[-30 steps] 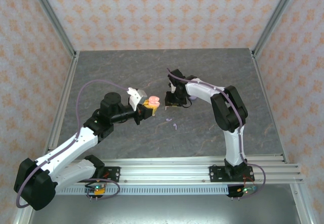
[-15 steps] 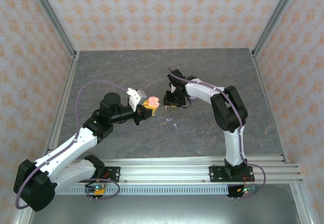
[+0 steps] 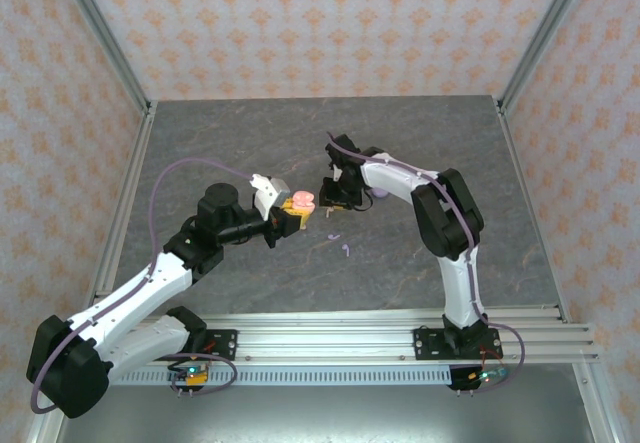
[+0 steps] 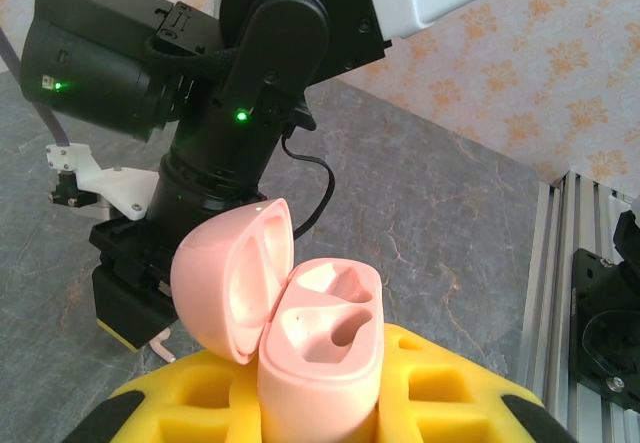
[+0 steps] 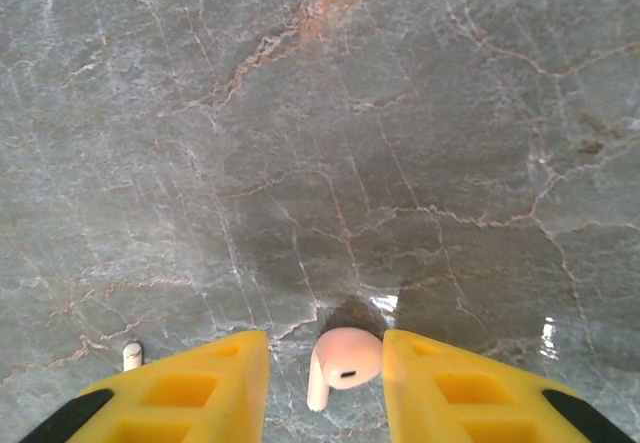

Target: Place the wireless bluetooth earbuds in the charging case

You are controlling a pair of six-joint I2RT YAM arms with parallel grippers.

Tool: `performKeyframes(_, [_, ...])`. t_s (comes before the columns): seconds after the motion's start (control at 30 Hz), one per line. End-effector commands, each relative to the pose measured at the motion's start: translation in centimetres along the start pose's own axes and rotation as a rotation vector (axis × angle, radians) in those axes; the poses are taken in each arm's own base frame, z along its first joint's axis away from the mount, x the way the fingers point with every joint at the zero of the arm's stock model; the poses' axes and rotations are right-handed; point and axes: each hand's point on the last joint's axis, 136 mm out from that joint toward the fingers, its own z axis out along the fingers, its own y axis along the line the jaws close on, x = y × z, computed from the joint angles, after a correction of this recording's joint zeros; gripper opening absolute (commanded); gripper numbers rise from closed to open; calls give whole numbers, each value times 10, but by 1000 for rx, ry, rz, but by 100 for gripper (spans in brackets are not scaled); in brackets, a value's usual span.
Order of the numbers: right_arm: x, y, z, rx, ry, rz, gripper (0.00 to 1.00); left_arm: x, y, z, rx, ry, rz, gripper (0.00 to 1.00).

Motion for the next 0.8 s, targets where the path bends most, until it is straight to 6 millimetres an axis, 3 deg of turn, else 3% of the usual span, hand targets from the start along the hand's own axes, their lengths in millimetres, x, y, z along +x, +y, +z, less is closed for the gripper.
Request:
performKeyframes(0.0, [4, -7, 4, 68, 19, 10, 36, -3, -2, -3, -9, -20, 12, 5])
performKeyframes(0.77, [11, -2, 19, 175, 57, -47, 33, -3, -1, -3, -13, -20, 13, 5])
